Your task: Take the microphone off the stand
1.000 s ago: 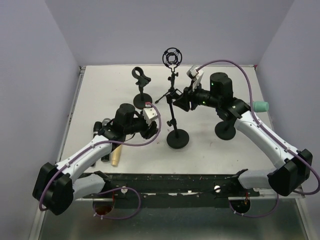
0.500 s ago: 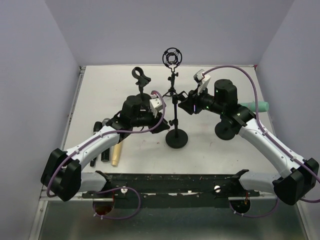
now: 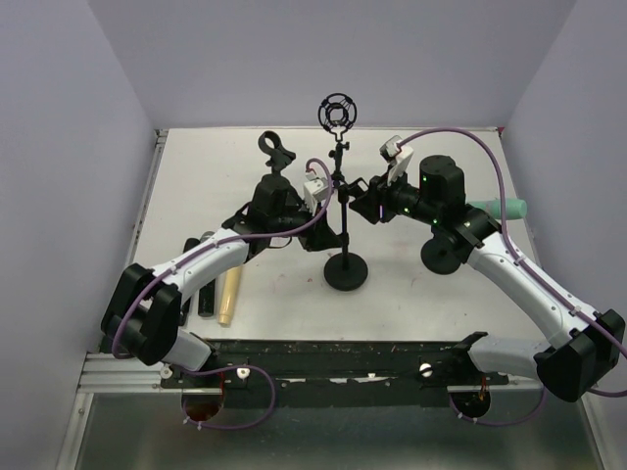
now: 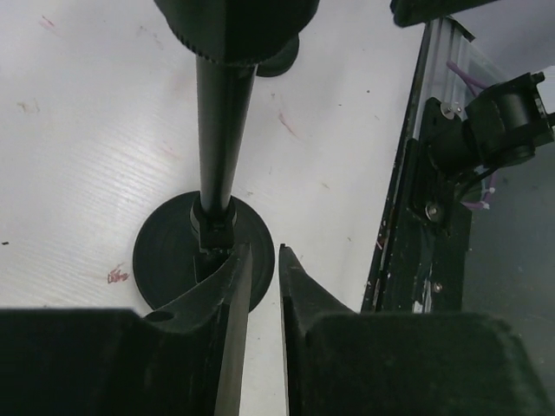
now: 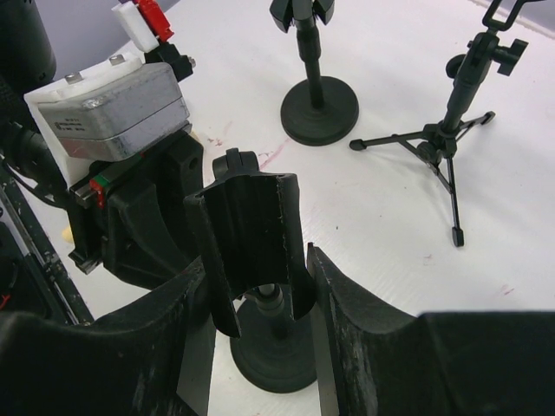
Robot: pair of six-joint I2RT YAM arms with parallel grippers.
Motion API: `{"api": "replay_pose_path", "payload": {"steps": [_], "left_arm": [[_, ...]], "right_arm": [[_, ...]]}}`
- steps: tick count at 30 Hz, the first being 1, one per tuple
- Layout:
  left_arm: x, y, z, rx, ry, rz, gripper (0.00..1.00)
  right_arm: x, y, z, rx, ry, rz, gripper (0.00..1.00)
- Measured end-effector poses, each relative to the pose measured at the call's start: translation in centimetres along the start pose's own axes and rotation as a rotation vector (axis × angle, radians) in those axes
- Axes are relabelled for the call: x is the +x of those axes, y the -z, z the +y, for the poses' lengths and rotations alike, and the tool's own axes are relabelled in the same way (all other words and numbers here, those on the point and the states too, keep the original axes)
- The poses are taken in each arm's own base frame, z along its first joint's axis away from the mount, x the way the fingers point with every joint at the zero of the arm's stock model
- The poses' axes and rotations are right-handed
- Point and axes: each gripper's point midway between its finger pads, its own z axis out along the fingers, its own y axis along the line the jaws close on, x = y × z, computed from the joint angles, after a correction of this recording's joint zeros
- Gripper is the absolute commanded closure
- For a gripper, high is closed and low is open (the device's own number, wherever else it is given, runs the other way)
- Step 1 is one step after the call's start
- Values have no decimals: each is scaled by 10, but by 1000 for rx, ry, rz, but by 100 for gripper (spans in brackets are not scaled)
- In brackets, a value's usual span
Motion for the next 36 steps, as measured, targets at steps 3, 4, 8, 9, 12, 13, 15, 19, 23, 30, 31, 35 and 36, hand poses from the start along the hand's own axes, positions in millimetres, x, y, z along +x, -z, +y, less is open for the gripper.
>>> {"api": "replay_pose_path", "payload": {"steps": [3,4,8,9,12,13,15,19,23,30,31,35,36], "left_arm": [[1,1,-1,11,33,2,62],[0,2,0,7,48,-1,61],[1,7,2,13,111,-2,58],[1,10,2,21,132,-4,57],[-1,17,1,58,189,-7,50],[-1,18,0,78,212,0,50],[1,20,-1,103,269,21,49],[7,20,-7,145,348,52,50],[10,17,-5,135,402,61,48],[19,8,17,44,477,64,46],[20,7,20,34,483,64,48],[21,4,25,19,504,59,66],[20,3,25,25,508,57,67]], "right_arm": [[0,0,-1,8,-7,-1,68],[0,0,-1,11,-8,-2,69],[1,2,-2,19,-14,-3,69],[1,2,-2,21,-15,-3,69],[1,2,-2,22,-15,-3,68],[1,2,-2,22,-14,-3,68],[1,2,-2,22,-14,-3,68],[1,2,-2,21,-18,-8,69],[1,1,-2,20,-25,-13,69],[1,1,-2,20,-29,-15,69],[1,1,-2,20,-29,-15,69],[0,1,-2,20,-28,-19,69],[1,1,-2,20,-28,-19,69]]}}
